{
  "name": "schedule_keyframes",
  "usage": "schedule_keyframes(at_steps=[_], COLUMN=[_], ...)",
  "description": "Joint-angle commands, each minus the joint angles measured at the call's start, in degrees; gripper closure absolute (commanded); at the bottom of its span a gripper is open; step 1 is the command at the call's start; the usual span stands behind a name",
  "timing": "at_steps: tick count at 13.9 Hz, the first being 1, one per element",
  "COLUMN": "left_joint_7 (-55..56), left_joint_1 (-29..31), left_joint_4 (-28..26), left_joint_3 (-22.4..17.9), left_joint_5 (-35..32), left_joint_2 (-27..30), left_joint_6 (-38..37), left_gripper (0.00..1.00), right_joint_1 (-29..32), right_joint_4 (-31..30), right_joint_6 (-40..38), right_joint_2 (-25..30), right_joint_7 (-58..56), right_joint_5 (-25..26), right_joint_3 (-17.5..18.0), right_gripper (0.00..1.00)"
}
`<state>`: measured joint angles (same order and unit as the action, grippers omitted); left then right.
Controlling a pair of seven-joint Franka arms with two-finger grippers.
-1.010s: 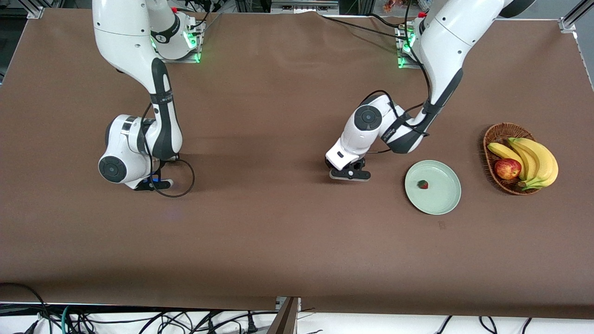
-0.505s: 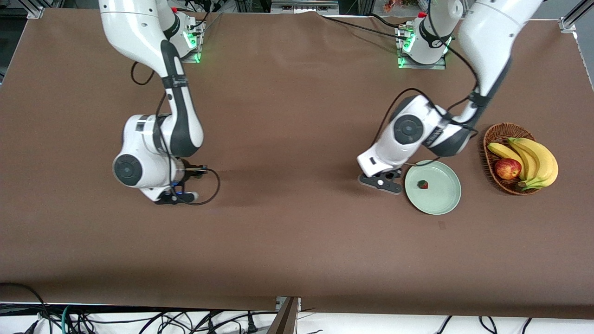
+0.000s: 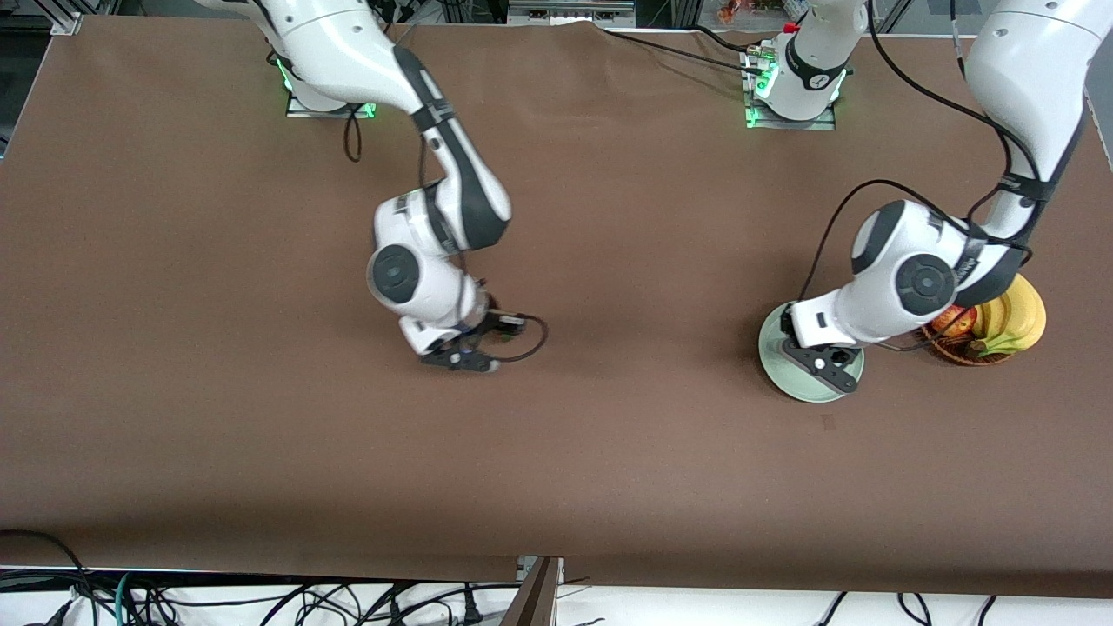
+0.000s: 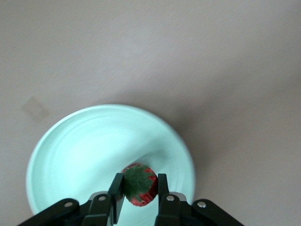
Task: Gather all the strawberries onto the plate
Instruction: 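Drop the strawberry on the plate while the right gripper carries the third, then release the third strawberry at mid-table and lift the right gripper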
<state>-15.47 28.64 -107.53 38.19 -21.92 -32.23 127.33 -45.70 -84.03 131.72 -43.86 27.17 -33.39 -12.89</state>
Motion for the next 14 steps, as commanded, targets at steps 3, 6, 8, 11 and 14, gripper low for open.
schedule_keyframes(at_steps=[3,6,8,11,14], left_joint_7=[-10.63,-10.46,-10.64,-10.12,-8.11], left_joint_1=[7.39,7.48,7.48,8.19,8.19], left_joint_4=[-0.40,-0.31,-0.23,-0.23,0.04], left_joint_3=[0.75,-0.04,-0.66,-0.31,0.48], left_joint_5=[0.65,-0.14,-0.14,0.12,1.00], left_joint_2=[-3.09,-6.17,-6.27,-5.39,-3.11], left_joint_6=[0.11,3.79,4.33,3.63,-0.13], left_gripper=[0.99,0.85,0.37,0.00,0.00], right_joint_1=[-6.84,-10.18,-11.16,-11.42,-9.59], right_joint_4=[11.32,16.61,17.32,17.32,17.50], right_joint_6=[12.57,17.77,18.30,17.78,9.04], right_joint_2=[-10.35,-15.36,-17.04,-16.87,-14.42], right_joint_7=[12.02,15.97,16.42,15.90,15.10], right_joint_5=[-0.53,-0.53,-0.53,0.52,2.81], right_joint_3=[2.60,3.05,3.05,2.70,-0.27], right_gripper=[1.00,1.00,1.00,0.00,0.00])
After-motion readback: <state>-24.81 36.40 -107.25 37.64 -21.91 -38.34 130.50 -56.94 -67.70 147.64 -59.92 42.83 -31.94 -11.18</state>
